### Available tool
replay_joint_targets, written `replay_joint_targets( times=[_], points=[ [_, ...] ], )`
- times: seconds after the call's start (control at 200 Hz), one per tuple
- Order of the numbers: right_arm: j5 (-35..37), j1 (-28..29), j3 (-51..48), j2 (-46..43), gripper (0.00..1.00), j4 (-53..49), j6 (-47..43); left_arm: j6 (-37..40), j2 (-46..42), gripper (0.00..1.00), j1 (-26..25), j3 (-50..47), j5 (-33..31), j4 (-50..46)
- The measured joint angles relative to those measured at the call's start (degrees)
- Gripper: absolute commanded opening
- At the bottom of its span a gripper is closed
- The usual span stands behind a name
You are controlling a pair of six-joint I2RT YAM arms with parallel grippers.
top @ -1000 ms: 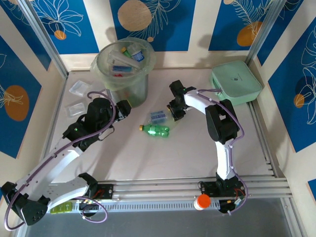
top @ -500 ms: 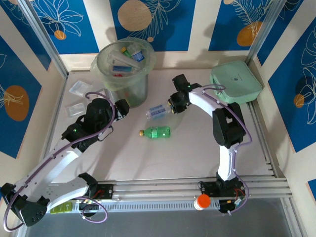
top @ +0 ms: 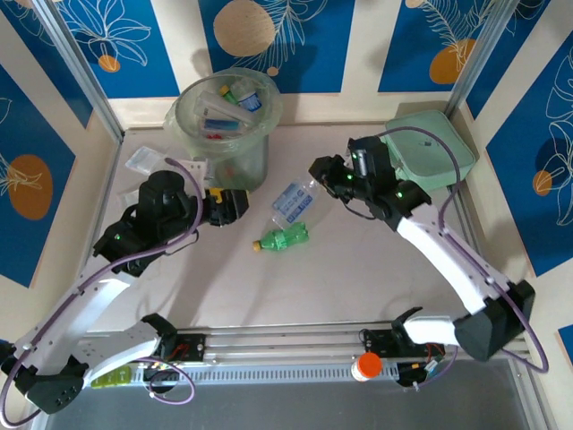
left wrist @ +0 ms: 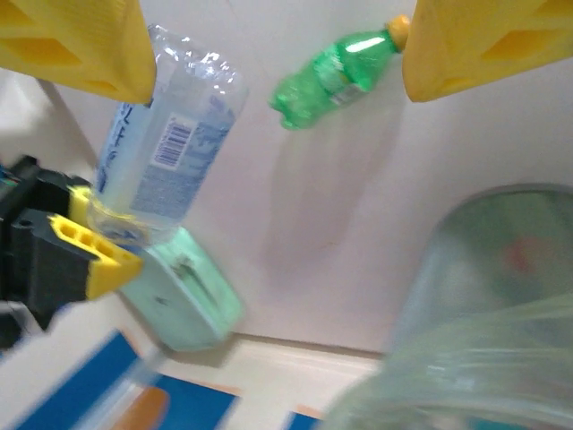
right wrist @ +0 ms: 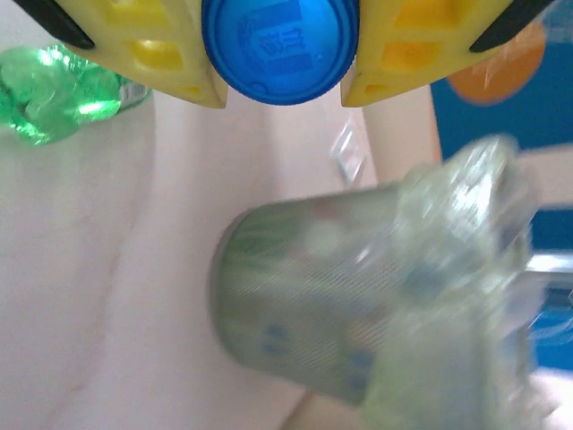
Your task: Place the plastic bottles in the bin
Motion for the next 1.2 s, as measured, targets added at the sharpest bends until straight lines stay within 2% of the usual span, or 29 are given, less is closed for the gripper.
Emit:
replay_joint_targets(
  times=[0.17,0.265,0.34,0.525,0.66,0.78,1.01,1.115,1.2],
  points=[
    [-5.68,2.73,-8.74,-10.45,0.0,2.6,-8.74,1.64,0.11,0.9,-1.07,0.33,15.96,0.7],
    [-9.03,4.0,-13.7,-16.59,0.0,4.98,-12.57,0.24,0.31,0.94,-1.88,-0.9,23.85,4.22],
    [-11.85,4.22,-17.73,-21.86,0.0,7.93,-14.4,-1.11,0.79,0.97,-2.73,-2.49,28.52,7.45],
    [-18.12,4.24,-25.77,-32.57,0.0,18.14,-16.0,-6.29,2.91,0.97,-6.34,-7.37,36.68,16.72],
    [-21.55,4.26,-27.96,-34.97,0.0,24.06,-15.93,-9.64,4.26,0.98,-11.47,-9.86,39.41,23.91],
    [-23.41,4.35,-28.13,-34.53,0.0,27.78,-15.58,-11.47,4.98,0.96,-13.94,-10.54,40.68,28.87],
    [-27.47,4.37,-30.6,-34.16,0.0,35.69,-13.25,-13.38,7.32,0.89,-14.47,-12.46,41.42,36.35],
    [-28.48,4.39,-30.82,-33.66,0.0,37.81,-12.59,-12.61,9.11,0.81,-14.75,-12.5,41.57,37.09],
    [-28.68,4.39,-30.82,-33.57,0.0,37.9,-12.7,-10.99,10.1,0.79,-14.78,-12.5,41.31,36.46]
  ],
)
